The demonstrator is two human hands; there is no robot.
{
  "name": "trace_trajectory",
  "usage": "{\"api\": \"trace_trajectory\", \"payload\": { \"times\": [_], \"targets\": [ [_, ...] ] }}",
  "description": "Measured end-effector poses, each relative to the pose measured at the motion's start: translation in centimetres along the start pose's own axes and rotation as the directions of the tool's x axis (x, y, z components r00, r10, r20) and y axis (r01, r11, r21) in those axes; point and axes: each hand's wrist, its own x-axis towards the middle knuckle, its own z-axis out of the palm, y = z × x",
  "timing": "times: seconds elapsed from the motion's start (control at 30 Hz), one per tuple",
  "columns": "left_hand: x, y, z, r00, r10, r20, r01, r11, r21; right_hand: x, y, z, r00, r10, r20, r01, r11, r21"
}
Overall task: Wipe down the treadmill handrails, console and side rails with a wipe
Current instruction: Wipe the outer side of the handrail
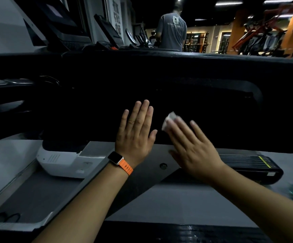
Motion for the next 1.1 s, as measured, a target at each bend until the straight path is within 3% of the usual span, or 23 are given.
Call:
{"api": "trace_trajectory", "payload": {
  "times": [0.1, 0.2, 0.27, 0.43, 0.63, 0.93, 1.1],
  "targets": [
    [-0.8, -1.1, -0.4, 0.999, -0.043, 0.004, 0.043, 0.999, 0.014, 1.6, -0.3, -0.1, 1.000, 0.015, -0.014, -0.015, 1.000, 0.009],
    [-1.5, -2.7, -0.7, 0.998, -0.064, 0.006, 0.064, 0.997, 0.033, -2.1, -0.7, 1.8, 0.970, -0.195, 0.147, 0.202, 0.979, -0.032],
    [-1.7, -3.5, -0.8, 0.998, -0.060, 0.005, 0.060, 0.997, 0.048, -3.1, -0.7, 2.0, 0.949, -0.248, 0.194, 0.262, 0.964, -0.050],
    [-1.9, -3.5, -0.6, 0.997, -0.075, -0.003, 0.075, 0.997, 0.033, 2.9, -1.2, 0.1, 0.999, -0.019, -0.032, 0.019, 1.000, 0.007],
    [-2.0, -3.9, -0.8, 0.998, -0.059, 0.001, 0.059, 0.998, 0.029, -1.4, -1.5, 2.2, 0.951, -0.270, 0.154, 0.281, 0.958, -0.055],
    [-2.1, -4.2, -1.3, 0.998, -0.065, 0.013, 0.065, 0.998, 0.018, 1.1, -1.4, 1.8, 0.960, -0.253, 0.118, 0.265, 0.959, -0.099],
    [-2.3, -5.5, -1.3, 0.991, -0.136, -0.002, 0.136, 0.991, 0.011, 5.1, -0.9, 0.7, 0.984, -0.164, -0.063, 0.155, 0.980, -0.124]
  ]
}}
